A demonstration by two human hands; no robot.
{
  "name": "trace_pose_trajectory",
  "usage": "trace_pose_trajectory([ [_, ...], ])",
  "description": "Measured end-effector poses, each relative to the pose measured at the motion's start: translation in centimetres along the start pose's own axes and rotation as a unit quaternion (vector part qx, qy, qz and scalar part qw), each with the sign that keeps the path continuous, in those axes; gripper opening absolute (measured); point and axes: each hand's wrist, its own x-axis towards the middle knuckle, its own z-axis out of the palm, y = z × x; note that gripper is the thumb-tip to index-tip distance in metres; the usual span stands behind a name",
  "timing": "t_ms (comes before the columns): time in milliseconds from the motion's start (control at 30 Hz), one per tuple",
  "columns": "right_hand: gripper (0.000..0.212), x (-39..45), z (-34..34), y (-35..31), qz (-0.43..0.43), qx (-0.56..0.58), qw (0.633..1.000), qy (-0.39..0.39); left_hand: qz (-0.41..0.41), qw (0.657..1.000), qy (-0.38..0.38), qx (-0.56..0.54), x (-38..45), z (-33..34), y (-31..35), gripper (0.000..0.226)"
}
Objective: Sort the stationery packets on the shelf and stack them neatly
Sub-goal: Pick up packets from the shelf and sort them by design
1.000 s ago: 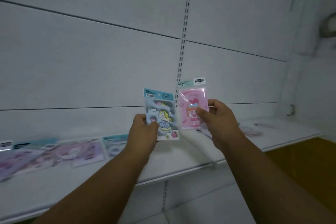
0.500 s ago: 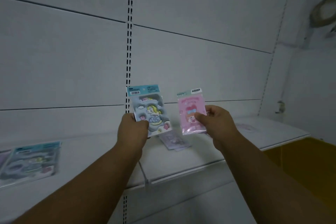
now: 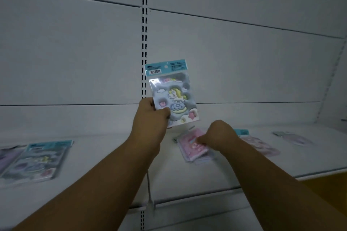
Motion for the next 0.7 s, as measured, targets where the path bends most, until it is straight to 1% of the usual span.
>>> trace_pose_trajectory([
  [33,0.048,0.2,0.0,0.3,-0.014,-0.034,0.999,-0.004,-0.006,1.000,0.003,-0.008,-0.1,0.4,-0.1,0.019],
  [100,0.049,0.4,-0.2,1.0,-0.046,-0.069,0.996,-0.039,-0.020,1.000,0.010,-0.009,-0.5,1.4,-0.5,0.020],
  [167,0.045,1.0,-0.5,2.2,-0.073,-0.067,0.992,-0.076,-0.034,0.999,0.018,-0.004,-1.0,2.6,-1.0,0.022],
  [233,0.039,1.7,-1.5,3.4,-0.100,-0.019,0.992,-0.071,-0.042,0.999,0.030,0.009,-1.4,4.2,-1.5,0.021],
  [267,0.037,2.2,-2.3,4.1,-0.103,0.060,0.991,-0.059,-0.047,0.998,0.036,0.020,-1.7,5.2,-1.7,0.021],
  [300,0.039,2.8,-3.4,4.9,-0.090,0.183,0.977,-0.060,-0.052,0.998,0.037,0.026,-1.9,6.4,-2.0,0.021],
  [333,0.042,3.4,-4.8,5.6,-0.069,0.320,0.942,-0.077,-0.058,0.997,0.031,0.025,-2.3,7.8,-2.4,0.021],
  [367,0.044,4.1,-6.4,6.6,-0.056,0.427,0.897,-0.097,-0.066,0.997,0.019,0.024,-2.7,9.4,-2.8,0.022],
  [400,0.044,4.8,-8.0,7.6,-0.058,0.487,0.864,-0.110,-0.075,0.997,0.006,0.025,-3.2,11.1,-3.2,0.022],
  [433,0.040,5.6,-9.3,8.7,-0.074,0.500,0.856,-0.108,-0.083,0.996,-0.006,0.030,-3.7,12.8,-3.8,0.022],
  [467,0.034,6.4,-10.5,9.9,-0.095,0.484,0.865,-0.095,-0.089,0.995,-0.018,0.034,-4.0,14.7,-4.3,0.021],
  [533,0.023,7.9,-12.0,12.3,-0.123,0.418,0.899,-0.053,-0.098,0.994,-0.037,0.040,-4.5,18.0,-5.3,0.018],
  [633,0.020,10.3,-12.7,15.6,-0.122,0.359,0.925,-0.019,-0.106,0.991,-0.041,0.064,-4.8,22.0,-6.2,0.010],
  [700,0.020,11.8,-12.3,17.3,-0.103,0.323,0.941,-0.019,-0.109,0.984,-0.036,0.139,-4.5,23.9,-6.8,0.004],
])
